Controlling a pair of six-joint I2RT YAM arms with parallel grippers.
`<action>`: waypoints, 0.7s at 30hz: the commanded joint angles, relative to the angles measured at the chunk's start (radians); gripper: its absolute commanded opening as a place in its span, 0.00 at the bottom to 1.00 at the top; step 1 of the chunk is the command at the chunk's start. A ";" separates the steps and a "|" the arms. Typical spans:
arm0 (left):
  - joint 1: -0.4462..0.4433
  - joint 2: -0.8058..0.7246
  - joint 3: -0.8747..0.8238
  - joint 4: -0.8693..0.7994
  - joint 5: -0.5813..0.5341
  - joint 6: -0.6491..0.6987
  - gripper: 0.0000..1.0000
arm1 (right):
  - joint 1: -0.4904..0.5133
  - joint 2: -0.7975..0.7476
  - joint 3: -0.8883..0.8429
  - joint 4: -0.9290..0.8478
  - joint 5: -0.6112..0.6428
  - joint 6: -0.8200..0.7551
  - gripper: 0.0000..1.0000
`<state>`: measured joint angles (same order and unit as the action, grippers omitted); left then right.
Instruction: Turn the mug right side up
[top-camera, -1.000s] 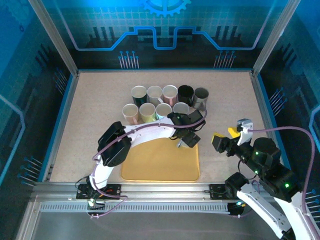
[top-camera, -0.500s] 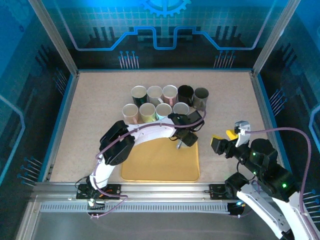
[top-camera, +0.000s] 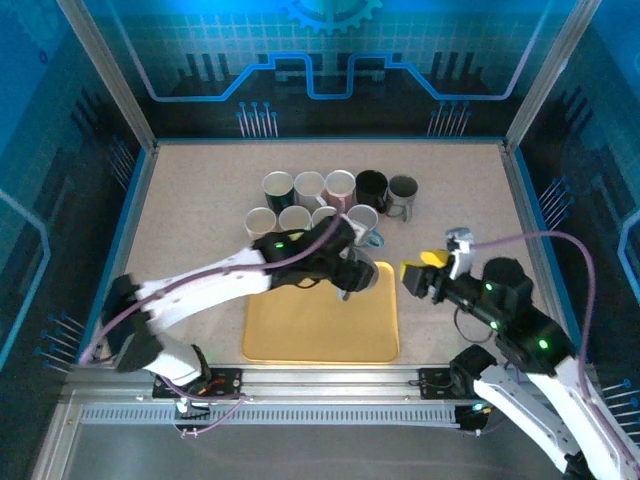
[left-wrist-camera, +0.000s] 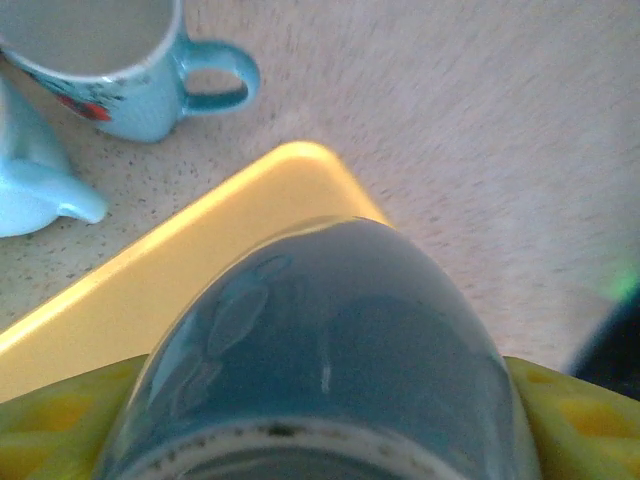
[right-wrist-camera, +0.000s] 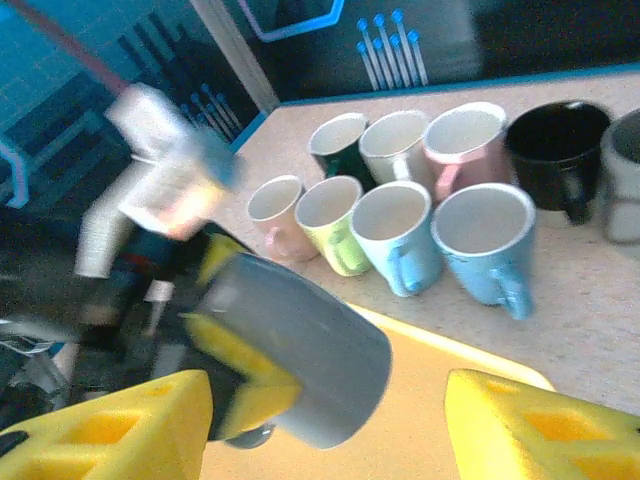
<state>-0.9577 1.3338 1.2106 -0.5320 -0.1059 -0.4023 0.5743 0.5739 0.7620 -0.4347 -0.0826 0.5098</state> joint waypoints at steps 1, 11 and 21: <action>0.067 -0.192 -0.109 0.061 0.023 -0.156 0.58 | 0.098 0.152 -0.005 0.276 -0.032 0.041 0.63; 0.275 -0.760 -0.310 -0.005 -0.039 -0.347 0.58 | 0.317 0.656 0.112 0.647 -0.048 0.097 0.65; 0.274 -0.968 -0.349 -0.029 -0.227 -0.432 0.57 | 0.403 0.790 0.164 0.798 -0.008 0.156 0.65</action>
<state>-0.6899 0.3977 0.8597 -0.6052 -0.2333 -0.7937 0.9707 1.3602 0.8932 0.2512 -0.1123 0.6300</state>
